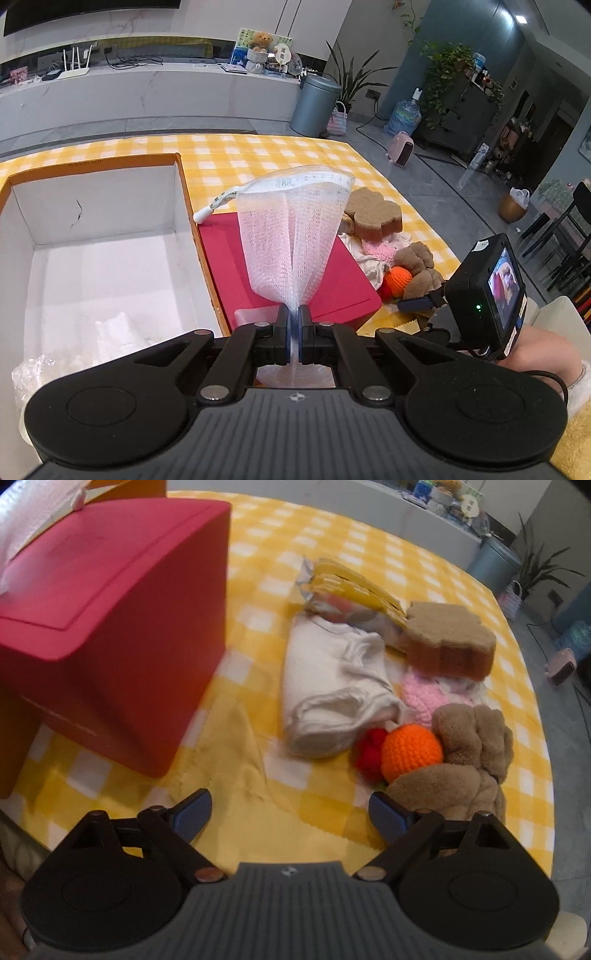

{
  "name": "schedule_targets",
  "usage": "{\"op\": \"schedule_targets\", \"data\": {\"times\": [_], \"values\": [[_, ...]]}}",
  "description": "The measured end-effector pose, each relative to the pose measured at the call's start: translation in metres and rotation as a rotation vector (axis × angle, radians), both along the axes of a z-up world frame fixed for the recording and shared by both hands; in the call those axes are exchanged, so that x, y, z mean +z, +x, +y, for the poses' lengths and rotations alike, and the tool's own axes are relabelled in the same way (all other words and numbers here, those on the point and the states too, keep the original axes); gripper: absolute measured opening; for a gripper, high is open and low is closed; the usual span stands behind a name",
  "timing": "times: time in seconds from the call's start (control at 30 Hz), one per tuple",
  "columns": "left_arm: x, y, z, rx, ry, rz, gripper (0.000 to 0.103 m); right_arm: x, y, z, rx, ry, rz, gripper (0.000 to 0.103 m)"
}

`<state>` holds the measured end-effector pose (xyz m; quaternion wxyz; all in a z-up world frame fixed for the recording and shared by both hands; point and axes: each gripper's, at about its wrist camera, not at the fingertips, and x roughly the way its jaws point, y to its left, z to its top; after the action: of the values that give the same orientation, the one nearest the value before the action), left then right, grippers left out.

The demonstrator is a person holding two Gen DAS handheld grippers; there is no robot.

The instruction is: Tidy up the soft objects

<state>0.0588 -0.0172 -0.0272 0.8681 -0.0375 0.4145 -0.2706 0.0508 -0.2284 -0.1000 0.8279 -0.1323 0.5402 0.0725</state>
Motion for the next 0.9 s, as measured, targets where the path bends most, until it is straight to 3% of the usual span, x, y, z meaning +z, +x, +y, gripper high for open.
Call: {"op": "schedule_targets", "data": {"times": [0.13, 0.2, 0.23, 0.3, 0.37, 0.4, 0.53, 0.77, 0.9], "values": [[0.001, 0.0, 0.0, 0.0, 0.001, -0.001, 0.004, -0.002, 0.001, -0.002, -0.012, 0.012, 0.007, 0.088], [0.001, 0.001, 0.0, -0.001, 0.003, -0.001, 0.004, 0.002, -0.002, -0.004, 0.006, 0.054, -0.012, 0.058], [0.001, 0.001, 0.0, -0.001, 0.004, -0.001, 0.004, 0.003, -0.003, -0.004, 0.01, 0.075, -0.012, 0.036], [0.001, 0.002, -0.001, -0.001, 0.005, -0.002, 0.004, 0.003, -0.003, -0.005, 0.018, 0.11, -0.006, 0.028], [0.001, 0.002, -0.001, -0.001, 0.005, -0.001, 0.004, 0.003, -0.003, -0.006, 0.016, 0.136, -0.002, 0.004], [0.001, 0.002, -0.001, -0.001, 0.004, 0.0, 0.004, 0.003, -0.003, -0.006, 0.014, 0.14, -0.003, 0.0], [0.0, 0.002, -0.001, -0.001, 0.003, 0.001, 0.004, 0.011, -0.005, -0.015, -0.018, 0.192, -0.046, 0.0], [0.0, 0.001, 0.0, 0.0, 0.001, -0.008, 0.003, 0.055, -0.023, -0.037, -0.025, 0.437, -0.224, 0.0], [0.004, -0.003, 0.005, -0.009, -0.054, -0.025, 0.003, 0.077, -0.031, -0.043, -0.009, 0.562, -0.323, 0.0]]}}
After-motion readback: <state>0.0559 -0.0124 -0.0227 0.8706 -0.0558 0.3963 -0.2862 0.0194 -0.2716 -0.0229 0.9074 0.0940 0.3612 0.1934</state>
